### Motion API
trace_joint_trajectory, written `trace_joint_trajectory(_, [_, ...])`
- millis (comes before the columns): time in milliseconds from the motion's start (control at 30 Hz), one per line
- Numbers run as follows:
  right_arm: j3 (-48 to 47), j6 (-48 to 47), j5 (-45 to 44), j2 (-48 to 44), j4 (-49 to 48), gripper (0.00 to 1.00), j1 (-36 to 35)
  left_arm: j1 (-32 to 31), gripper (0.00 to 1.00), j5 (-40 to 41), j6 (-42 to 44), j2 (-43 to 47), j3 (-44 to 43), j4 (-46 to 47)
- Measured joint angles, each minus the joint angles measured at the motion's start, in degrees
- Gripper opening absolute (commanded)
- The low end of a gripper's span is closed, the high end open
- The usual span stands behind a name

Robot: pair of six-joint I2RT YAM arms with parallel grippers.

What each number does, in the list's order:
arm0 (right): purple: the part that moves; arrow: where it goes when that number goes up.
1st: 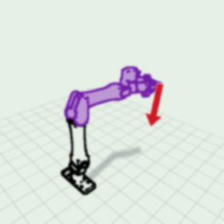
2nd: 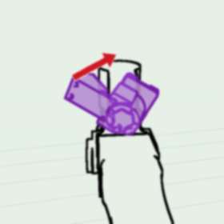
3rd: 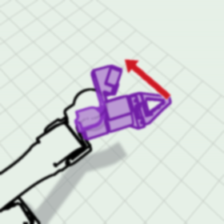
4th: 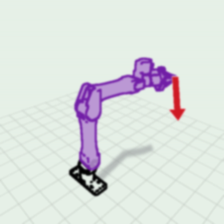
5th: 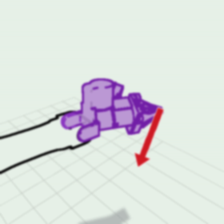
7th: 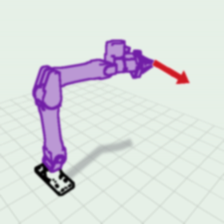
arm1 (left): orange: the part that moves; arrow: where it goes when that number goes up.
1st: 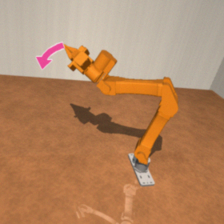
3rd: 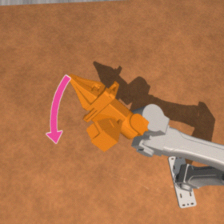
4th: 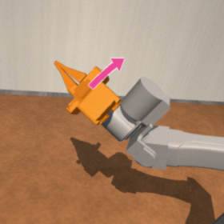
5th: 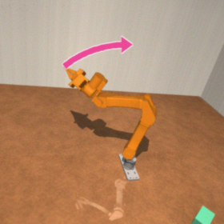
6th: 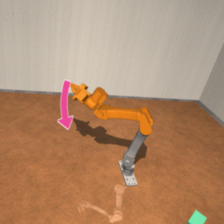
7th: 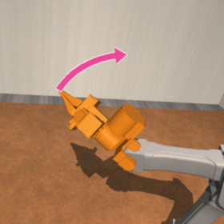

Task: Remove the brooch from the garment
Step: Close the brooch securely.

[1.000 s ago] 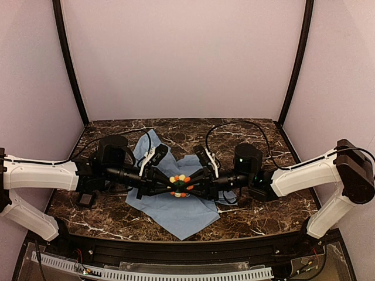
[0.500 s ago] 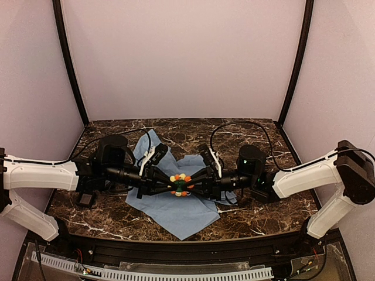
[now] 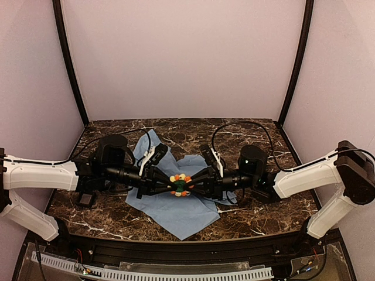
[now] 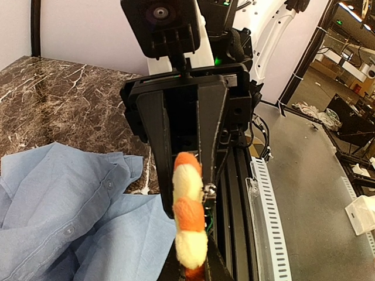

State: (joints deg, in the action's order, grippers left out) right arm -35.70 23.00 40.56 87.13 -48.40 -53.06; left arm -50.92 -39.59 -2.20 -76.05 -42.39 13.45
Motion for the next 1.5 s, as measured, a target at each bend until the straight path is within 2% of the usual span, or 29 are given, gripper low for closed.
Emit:
trace_joint_trajectory(300, [-0.7, -2.5, 0.7, 0.2, 1.4, 0.24, -0.2, 0.0, 0.01, -0.4, 0.0, 0.0, 0.0, -0.2])
trace_joint_trajectory(633, [-1.3, -4.0, 0.7, 0.4, 2.4, 0.25, -0.2, -0.1, 0.01, -0.6, 0.0, 0.0, 0.0, -0.3])
trace_joint_trajectory(1133, [-2.8, -4.9, 1.8, 1.1, 4.7, 0.33, -0.3, -0.1, 0.01, -1.5, 0.0, 0.0, 0.0, -1.1])
trace_joint_trajectory(1200, [-2.9, -5.0, 1.9, 1.2, 4.8, 0.38, -0.4, -0.1, 0.01, -1.6, 0.0, 0.0, 0.0, -1.1])
trace_joint_trajectory(1400, [-2.7, -5.6, 1.5, 1.2, 4.1, 0.65, -0.5, -0.2, 0.01, -1.4, 0.1, 0.0, 0.0, -1.1])
trace_joint_trajectory(1500, [-0.8, -6.6, 1.4, -0.4, 3.4, 0.74, -0.5, -0.2, 0.01, -0.9, 0.3, 0.5, 0.1, -1.1])
